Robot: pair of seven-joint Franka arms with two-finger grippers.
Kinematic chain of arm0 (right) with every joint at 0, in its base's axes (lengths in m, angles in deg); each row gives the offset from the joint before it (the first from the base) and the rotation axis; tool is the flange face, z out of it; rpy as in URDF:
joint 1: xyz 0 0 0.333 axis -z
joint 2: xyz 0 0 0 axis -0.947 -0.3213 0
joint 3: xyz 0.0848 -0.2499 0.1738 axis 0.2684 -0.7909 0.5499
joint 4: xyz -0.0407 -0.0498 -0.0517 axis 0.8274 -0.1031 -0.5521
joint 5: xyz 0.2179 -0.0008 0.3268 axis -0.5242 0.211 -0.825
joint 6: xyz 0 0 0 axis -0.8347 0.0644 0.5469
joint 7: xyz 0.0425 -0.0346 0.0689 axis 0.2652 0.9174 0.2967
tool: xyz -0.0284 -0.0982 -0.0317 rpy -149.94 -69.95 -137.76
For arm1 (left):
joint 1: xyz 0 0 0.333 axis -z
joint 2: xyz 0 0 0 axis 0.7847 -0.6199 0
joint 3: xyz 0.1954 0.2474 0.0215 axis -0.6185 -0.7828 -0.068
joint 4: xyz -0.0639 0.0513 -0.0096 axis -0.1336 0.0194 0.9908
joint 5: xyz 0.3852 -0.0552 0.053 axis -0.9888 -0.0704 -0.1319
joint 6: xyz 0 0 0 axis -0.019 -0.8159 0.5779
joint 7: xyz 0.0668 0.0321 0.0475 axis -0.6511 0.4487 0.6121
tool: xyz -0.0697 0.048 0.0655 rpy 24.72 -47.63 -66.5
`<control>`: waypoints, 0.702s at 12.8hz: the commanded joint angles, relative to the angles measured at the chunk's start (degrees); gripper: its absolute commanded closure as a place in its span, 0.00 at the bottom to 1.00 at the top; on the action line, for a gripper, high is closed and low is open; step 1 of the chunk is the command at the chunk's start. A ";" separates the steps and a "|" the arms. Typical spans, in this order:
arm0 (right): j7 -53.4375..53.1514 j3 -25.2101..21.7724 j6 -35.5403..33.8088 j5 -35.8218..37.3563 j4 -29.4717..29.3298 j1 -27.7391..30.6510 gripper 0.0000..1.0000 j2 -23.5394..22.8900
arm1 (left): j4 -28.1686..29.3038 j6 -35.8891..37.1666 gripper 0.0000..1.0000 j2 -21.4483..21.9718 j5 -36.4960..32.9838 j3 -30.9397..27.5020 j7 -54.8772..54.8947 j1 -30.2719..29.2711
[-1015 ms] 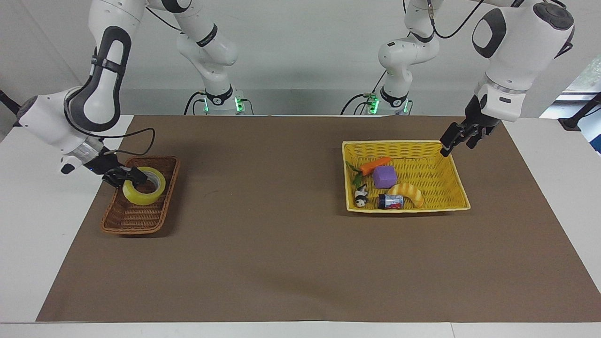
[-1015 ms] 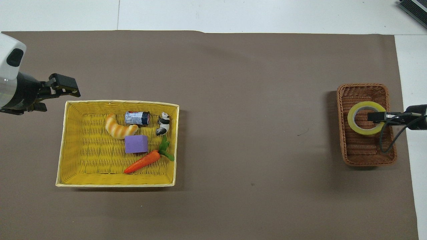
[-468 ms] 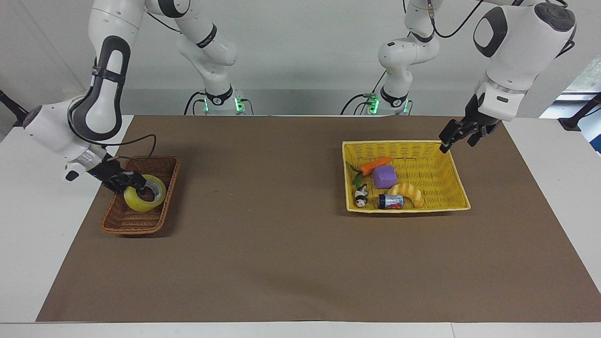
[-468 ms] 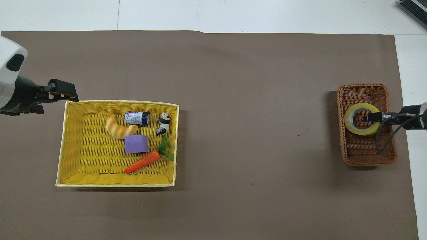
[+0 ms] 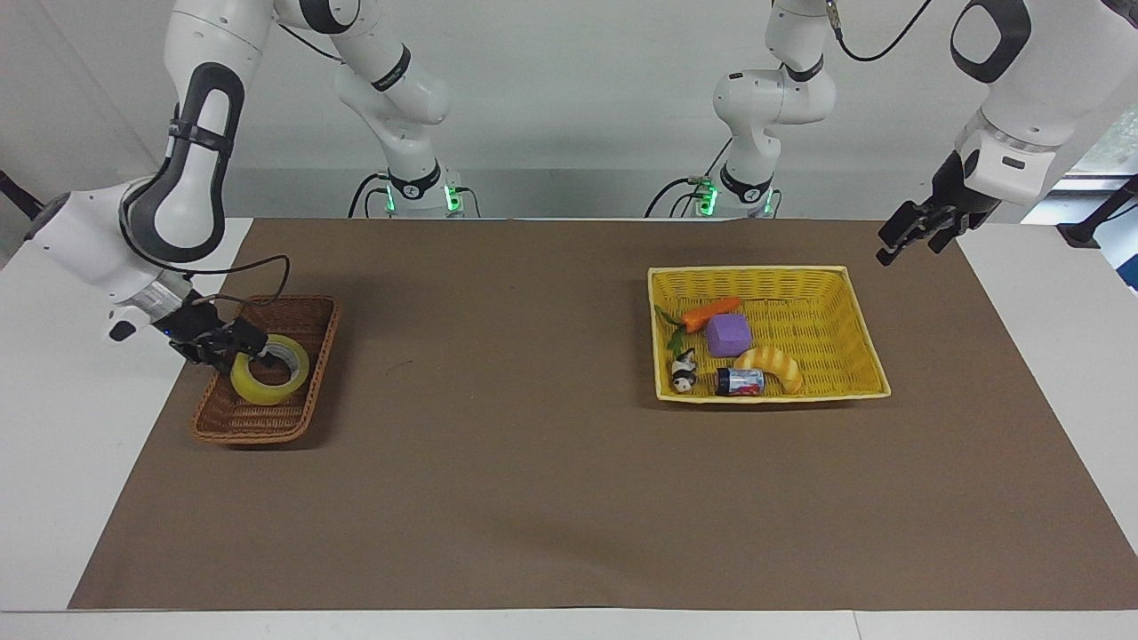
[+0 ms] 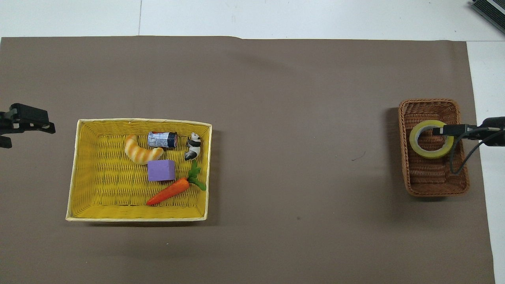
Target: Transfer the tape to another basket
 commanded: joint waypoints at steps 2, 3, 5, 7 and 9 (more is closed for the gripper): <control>-4.97 0.27 7.79 10.01 -4.37 -4.62 0.00 0.15 | -0.15 5.43 0.00 2.05 -0.63 -1.46 0.39 2.39; -8.57 0.27 9.05 14.93 -4.38 -6.47 0.00 0.76 | -0.06 6.23 0.00 2.31 -0.81 -1.46 0.39 2.31; -17.00 0.27 8.37 20.59 -4.20 -9.20 0.00 2.78 | 0.03 7.11 0.00 2.40 -0.81 -1.29 0.04 2.40; -19.93 0.36 5.48 24.46 -4.02 -11.49 0.00 4.54 | 0.03 6.94 0.00 2.40 -0.64 -1.29 -0.13 2.31; -22.29 0.97 -0.84 24.56 -4.03 -12.46 0.00 7.17 | -0.15 7.38 0.00 2.40 -0.64 -1.29 -0.31 2.40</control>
